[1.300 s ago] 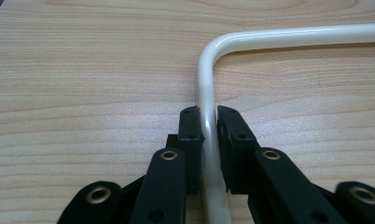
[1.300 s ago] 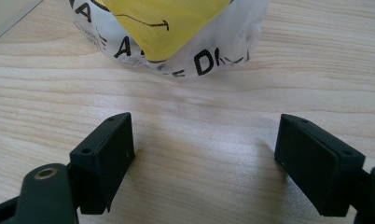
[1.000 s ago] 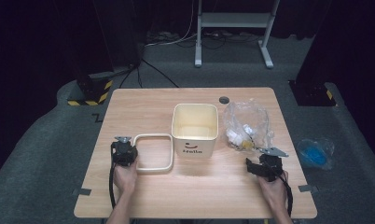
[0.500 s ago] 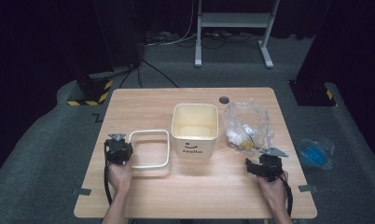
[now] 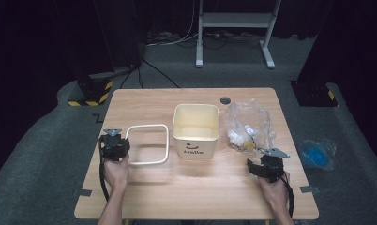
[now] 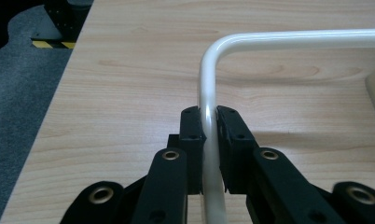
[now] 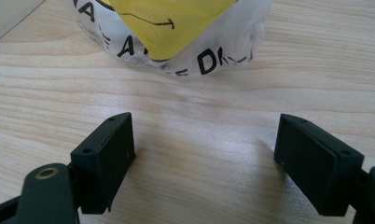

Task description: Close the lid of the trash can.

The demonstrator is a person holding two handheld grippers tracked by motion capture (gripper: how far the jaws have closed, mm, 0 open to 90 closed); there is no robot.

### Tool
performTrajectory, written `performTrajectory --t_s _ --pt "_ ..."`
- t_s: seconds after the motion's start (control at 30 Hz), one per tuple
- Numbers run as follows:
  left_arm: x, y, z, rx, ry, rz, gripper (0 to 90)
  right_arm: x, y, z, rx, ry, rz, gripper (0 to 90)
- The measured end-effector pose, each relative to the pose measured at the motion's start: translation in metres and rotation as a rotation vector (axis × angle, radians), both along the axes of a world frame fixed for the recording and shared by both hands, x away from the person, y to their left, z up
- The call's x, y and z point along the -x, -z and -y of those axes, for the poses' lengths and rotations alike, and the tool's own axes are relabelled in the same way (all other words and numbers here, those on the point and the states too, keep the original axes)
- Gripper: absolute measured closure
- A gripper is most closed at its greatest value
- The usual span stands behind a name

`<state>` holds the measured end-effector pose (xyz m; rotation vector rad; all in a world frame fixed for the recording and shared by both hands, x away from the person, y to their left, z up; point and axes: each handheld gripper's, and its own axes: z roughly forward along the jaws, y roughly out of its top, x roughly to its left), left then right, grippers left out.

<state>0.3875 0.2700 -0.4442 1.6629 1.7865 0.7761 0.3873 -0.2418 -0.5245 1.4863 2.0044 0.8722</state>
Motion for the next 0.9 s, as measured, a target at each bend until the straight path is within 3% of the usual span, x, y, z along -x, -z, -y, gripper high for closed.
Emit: performTrajectory --t_s 0.37,0.9 --pt "0.000 -0.025 -0.001 -0.005 -0.003 0.027 80.9 0.000 0.000 0.000 -0.001 -0.001 -0.001 19.8" --pt "-0.004 -0.047 0.008 -0.002 0.006 0.050 81.0 0.000 0.000 0.000 -0.002 0.000 -0.001 19.8"
